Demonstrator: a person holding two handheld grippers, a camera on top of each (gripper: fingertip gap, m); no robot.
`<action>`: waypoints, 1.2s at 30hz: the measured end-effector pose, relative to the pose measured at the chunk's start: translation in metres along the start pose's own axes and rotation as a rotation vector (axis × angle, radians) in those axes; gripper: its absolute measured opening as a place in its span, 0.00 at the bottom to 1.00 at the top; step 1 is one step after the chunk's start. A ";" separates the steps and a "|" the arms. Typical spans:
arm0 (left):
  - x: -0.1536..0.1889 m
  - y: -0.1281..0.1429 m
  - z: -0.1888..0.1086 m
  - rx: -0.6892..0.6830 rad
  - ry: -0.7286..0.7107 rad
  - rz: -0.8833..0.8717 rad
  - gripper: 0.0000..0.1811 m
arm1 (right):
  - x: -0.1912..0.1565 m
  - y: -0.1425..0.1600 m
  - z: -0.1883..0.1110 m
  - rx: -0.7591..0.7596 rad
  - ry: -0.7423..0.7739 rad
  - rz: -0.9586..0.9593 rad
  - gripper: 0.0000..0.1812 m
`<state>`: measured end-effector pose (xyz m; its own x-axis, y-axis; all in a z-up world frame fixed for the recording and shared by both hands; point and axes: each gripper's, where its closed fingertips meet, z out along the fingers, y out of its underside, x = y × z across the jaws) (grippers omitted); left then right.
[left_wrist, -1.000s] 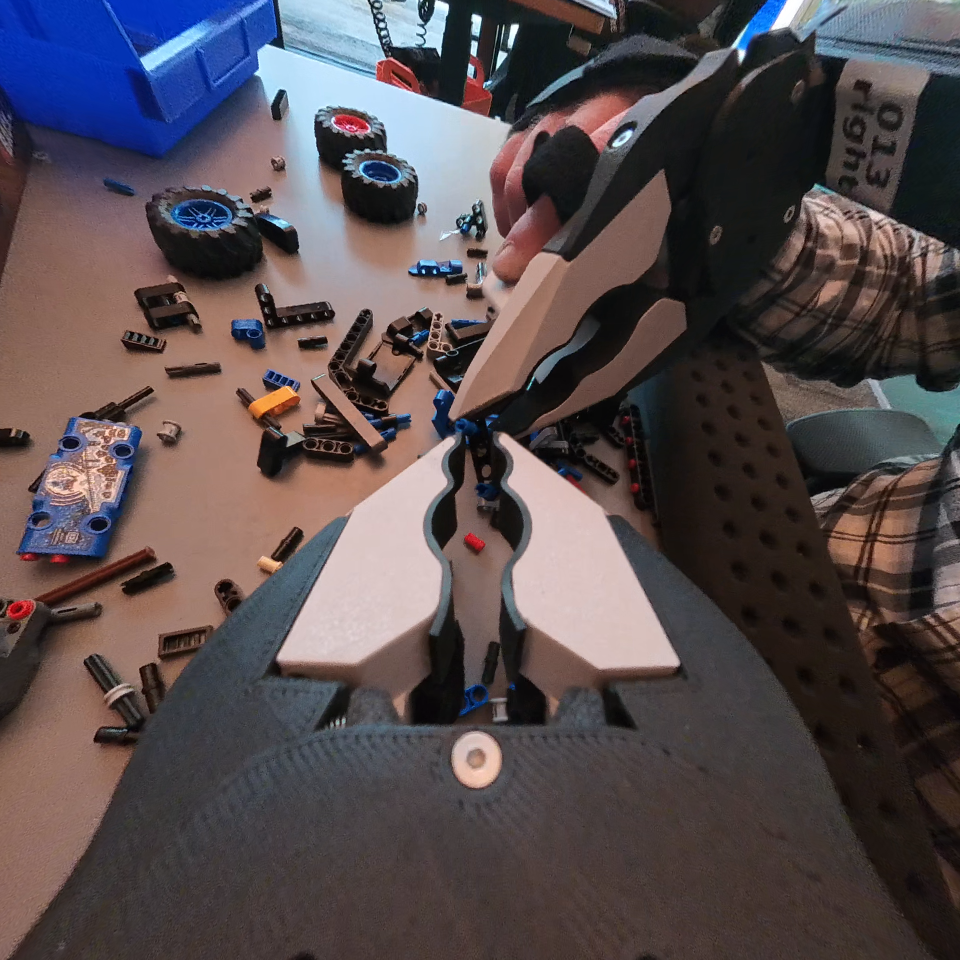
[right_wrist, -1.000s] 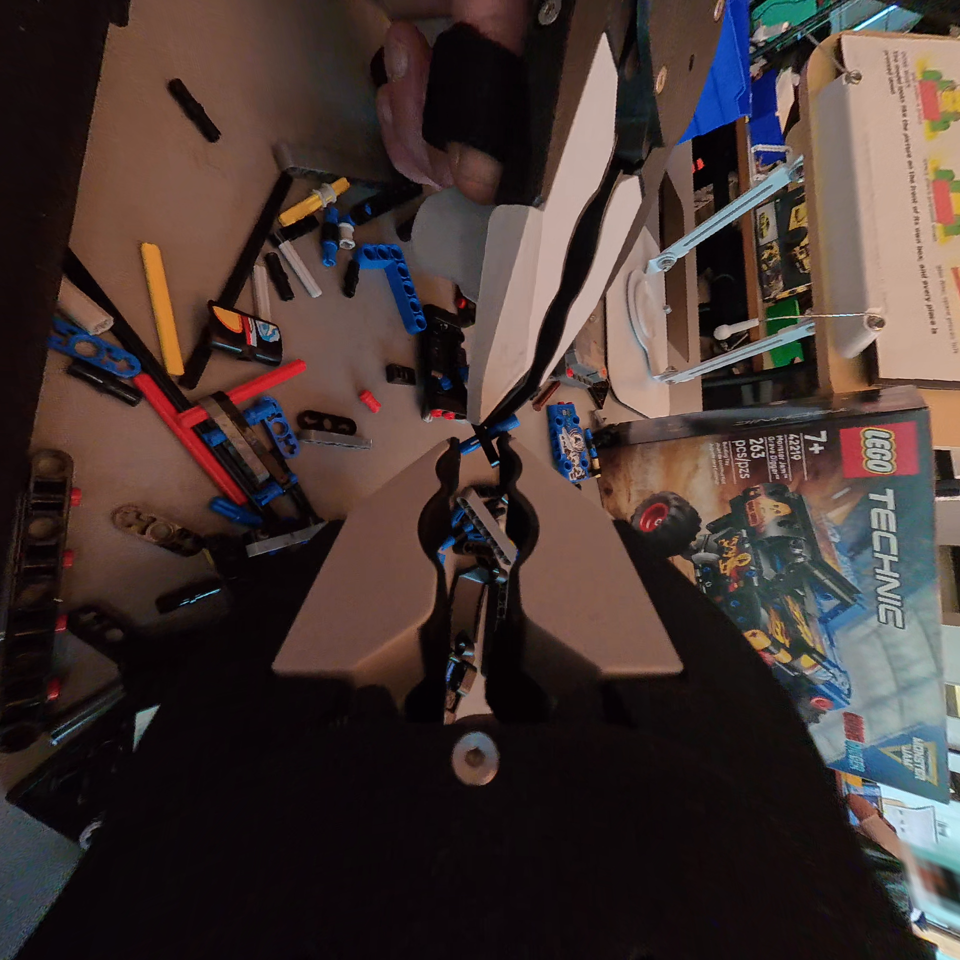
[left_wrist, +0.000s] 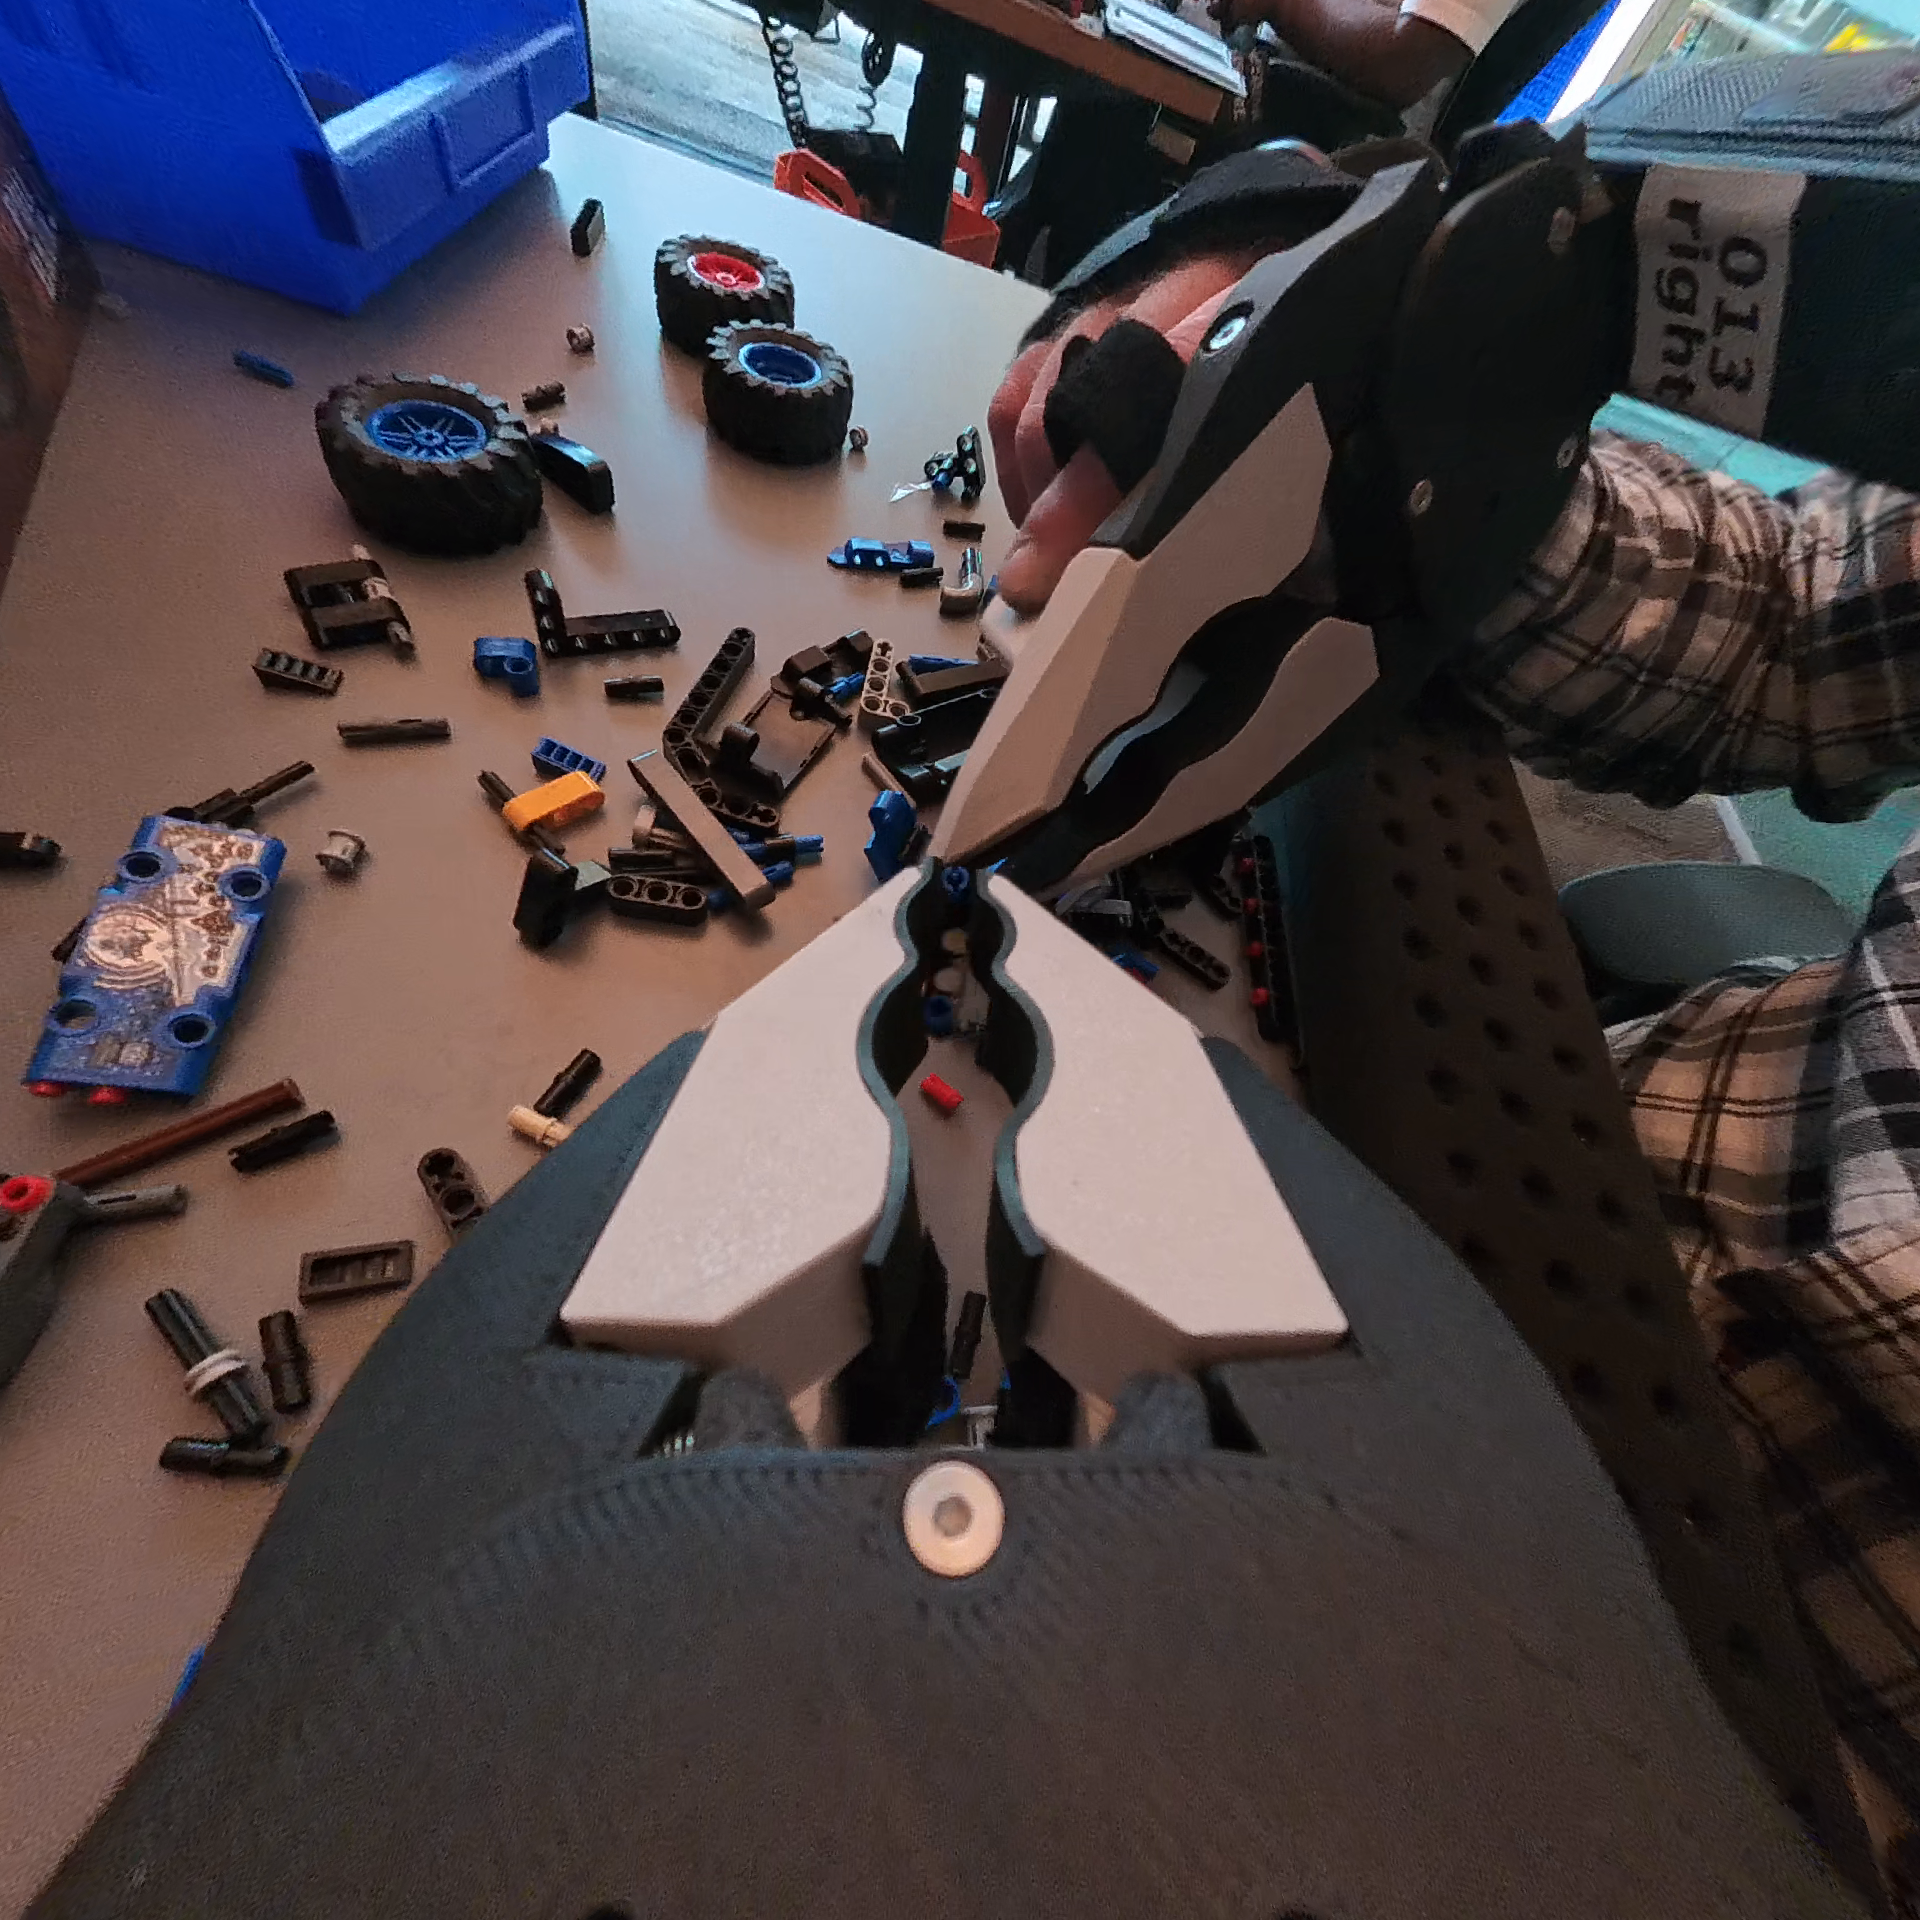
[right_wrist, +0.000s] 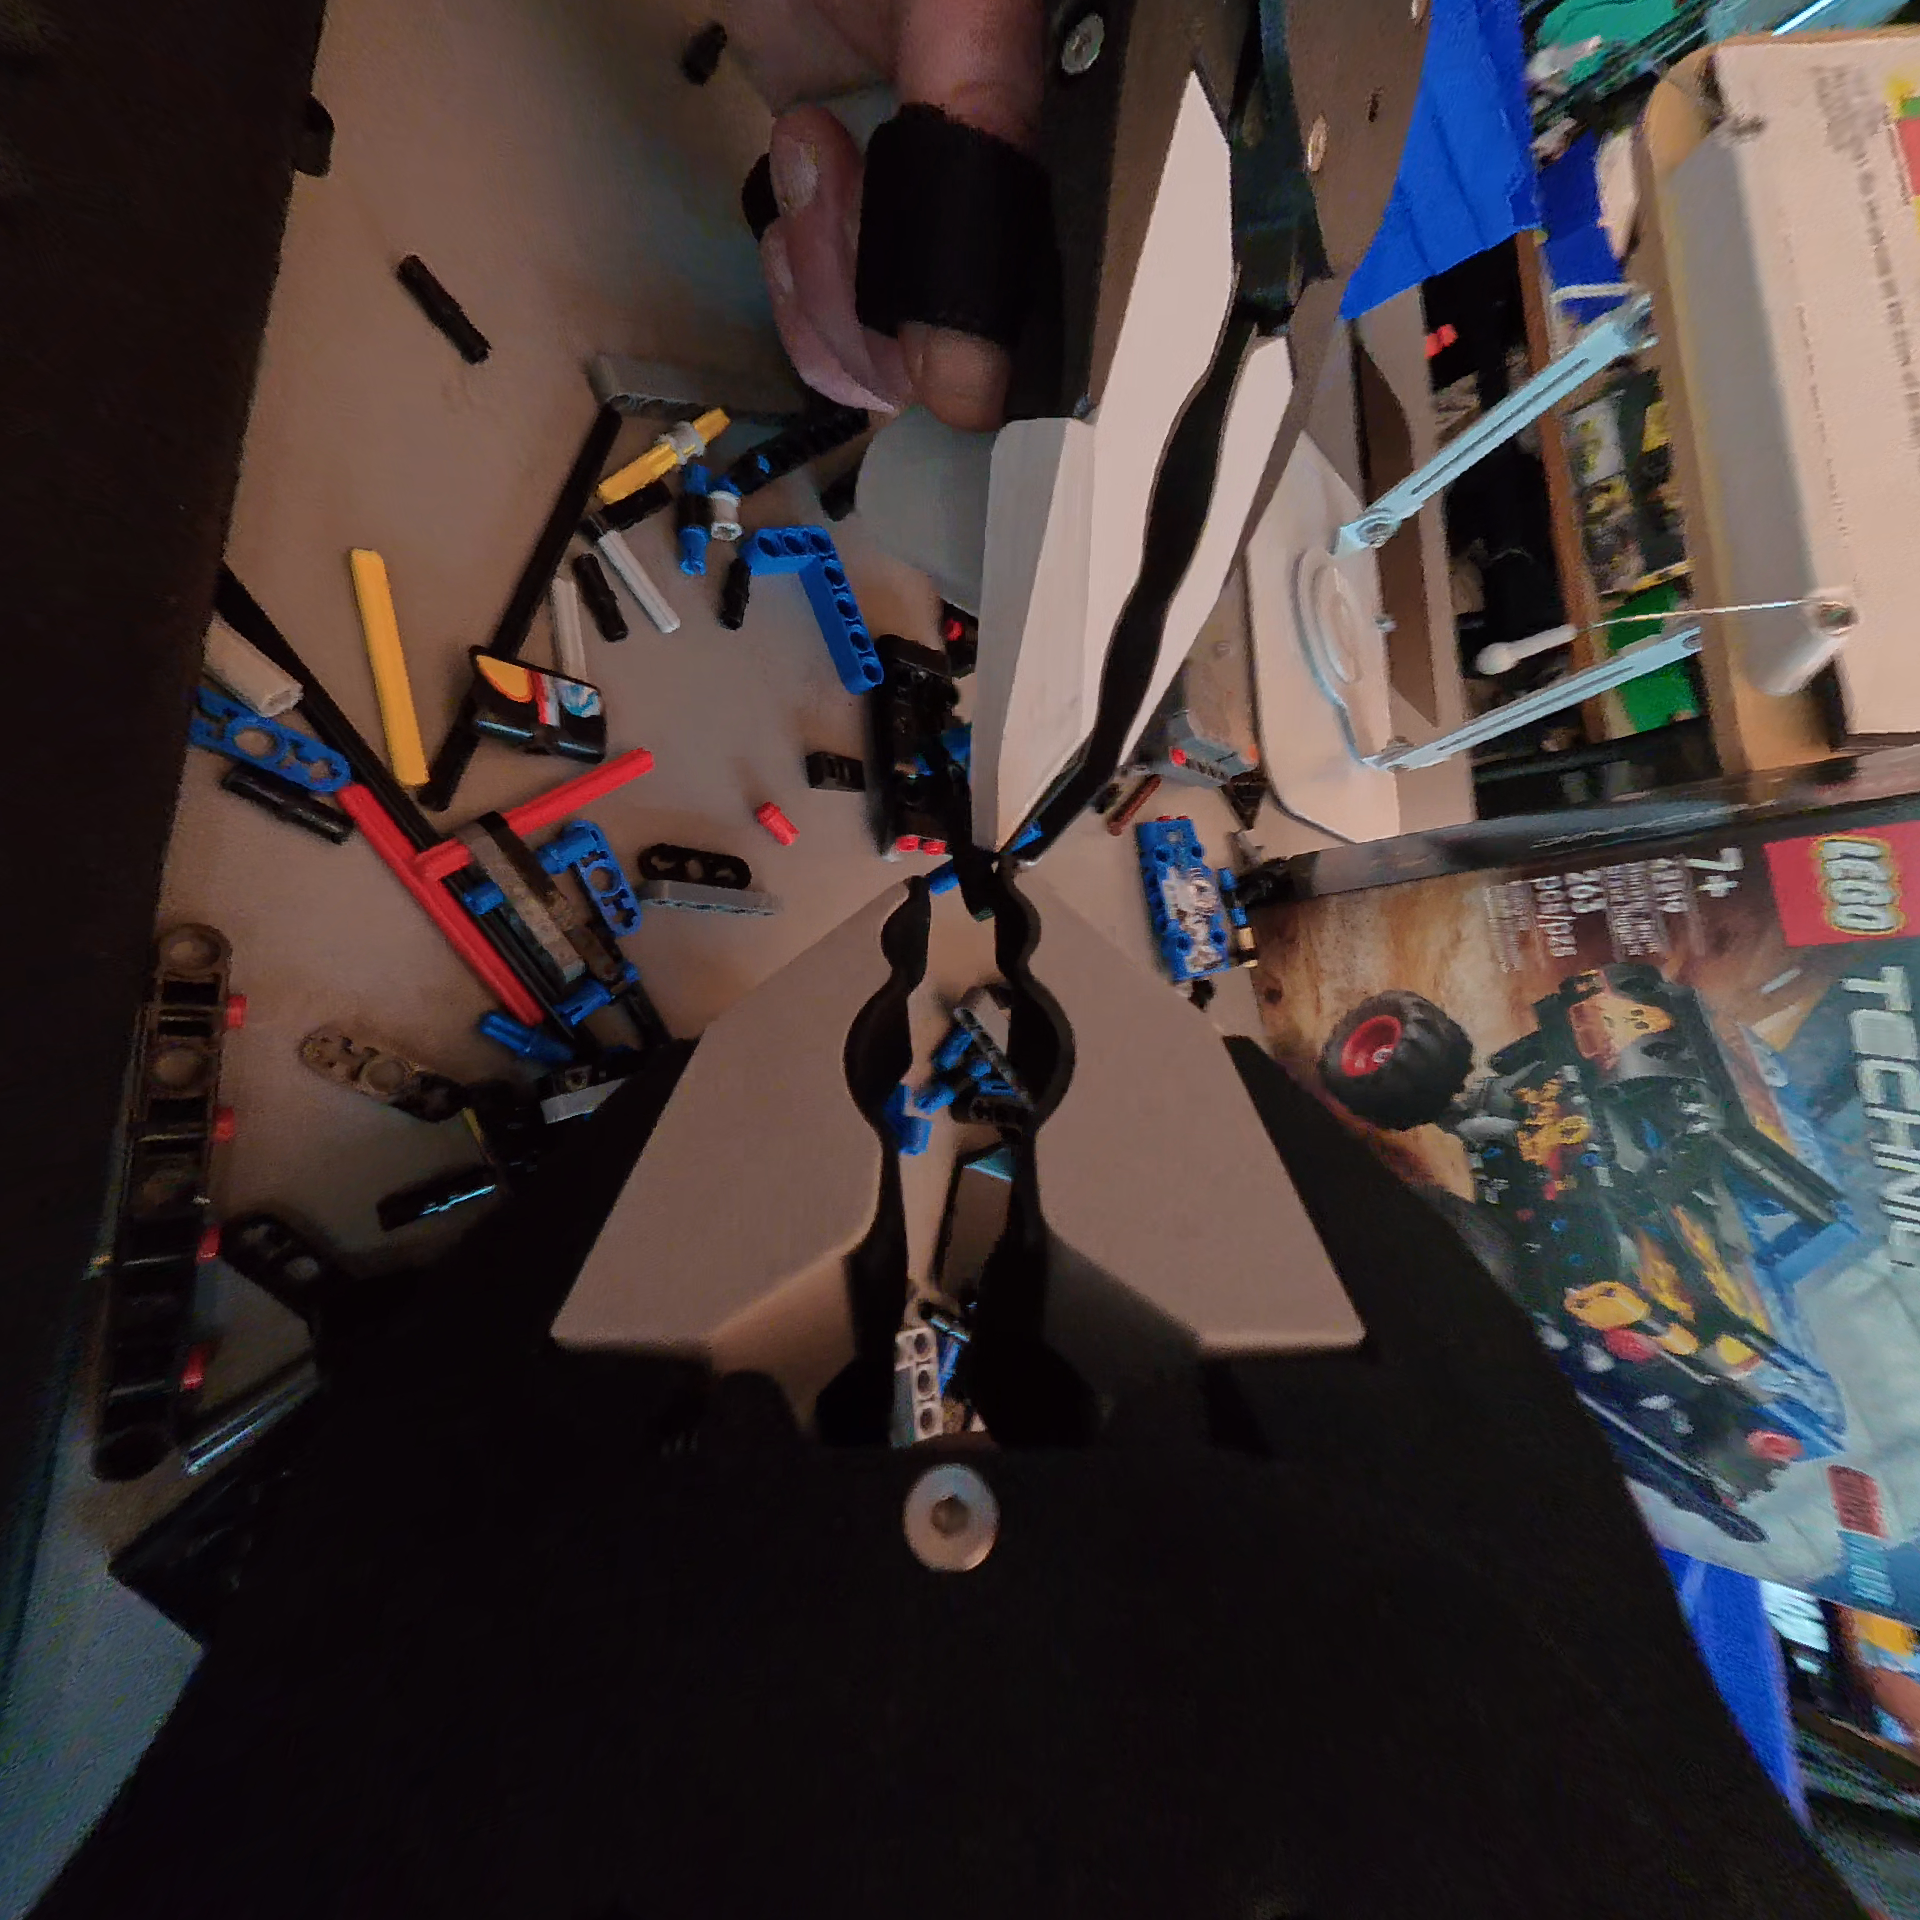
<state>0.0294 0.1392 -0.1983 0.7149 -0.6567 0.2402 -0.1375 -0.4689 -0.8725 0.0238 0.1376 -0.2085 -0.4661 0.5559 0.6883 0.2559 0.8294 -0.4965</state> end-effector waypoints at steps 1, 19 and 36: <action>0.000 0.002 0.001 -0.005 -0.003 0.002 0.00 | -0.002 0.001 0.000 0.000 -0.024 0.025 0.06; 0.008 -0.029 -0.010 0.154 -0.081 0.218 0.00 | 0.022 0.001 -0.019 0.256 -0.213 0.663 0.10; 0.019 -0.034 -0.005 0.188 -0.085 0.312 0.00 | 0.018 -0.018 -0.023 0.330 -0.227 0.591 0.03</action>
<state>0.0447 0.1397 -0.1615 0.7140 -0.6956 -0.0791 -0.2351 -0.1319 -0.9630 0.0307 0.1341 -0.1752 -0.5026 0.8522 0.1452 0.2671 0.3128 -0.9115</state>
